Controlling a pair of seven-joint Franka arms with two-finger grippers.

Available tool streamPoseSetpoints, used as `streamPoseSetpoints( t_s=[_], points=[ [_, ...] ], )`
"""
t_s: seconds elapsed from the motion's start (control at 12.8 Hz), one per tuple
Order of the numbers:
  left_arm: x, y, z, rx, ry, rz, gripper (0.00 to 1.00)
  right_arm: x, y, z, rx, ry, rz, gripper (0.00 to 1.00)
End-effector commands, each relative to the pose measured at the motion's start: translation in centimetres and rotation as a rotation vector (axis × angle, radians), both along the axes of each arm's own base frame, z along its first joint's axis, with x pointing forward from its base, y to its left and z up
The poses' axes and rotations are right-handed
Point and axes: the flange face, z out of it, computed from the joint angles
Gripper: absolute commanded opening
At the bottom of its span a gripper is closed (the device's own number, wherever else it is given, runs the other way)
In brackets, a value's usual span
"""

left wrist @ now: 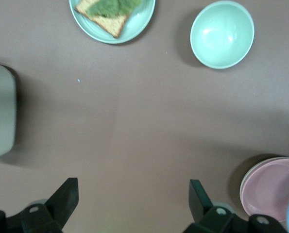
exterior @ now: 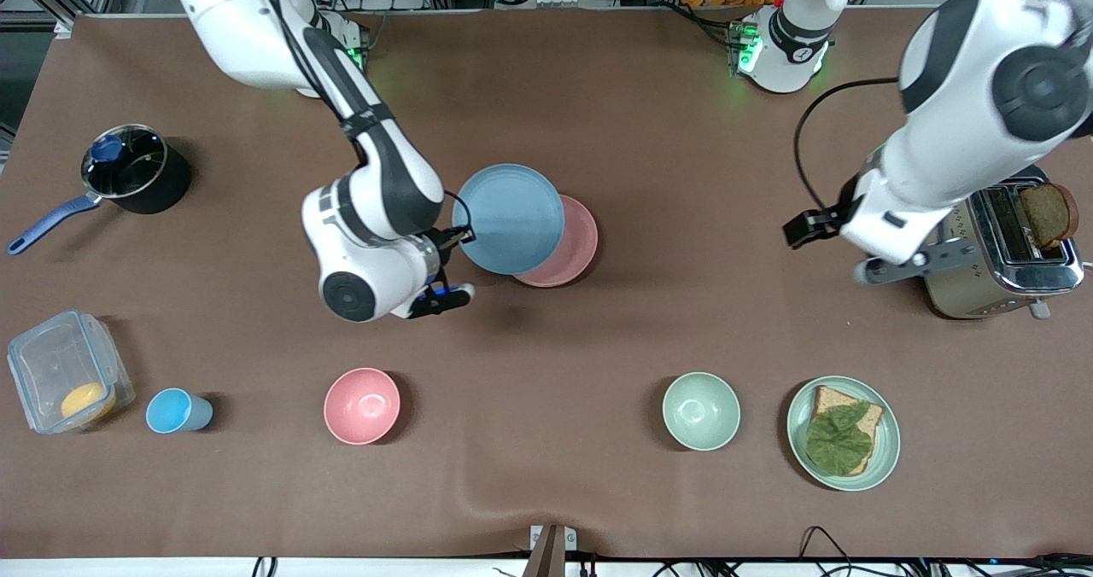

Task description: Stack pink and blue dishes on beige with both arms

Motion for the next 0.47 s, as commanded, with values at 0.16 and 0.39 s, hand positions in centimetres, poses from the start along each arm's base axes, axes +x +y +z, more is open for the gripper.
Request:
streamPoseSetpoints(
  t_s=[0.16,0.39],
  points=[
    [-2.3,1.6,5.3,0.055,-0.083,-0.059,1.00,-0.4,3.1,-2.8,0.037,-0.036,-0.030,0.00],
    [-3.0,2.7,6.8,0.061,-0.099,-0.053,1.00,-0.7,4.0,-4.0,0.036,-0.053,-0.028,0.00]
  ],
)
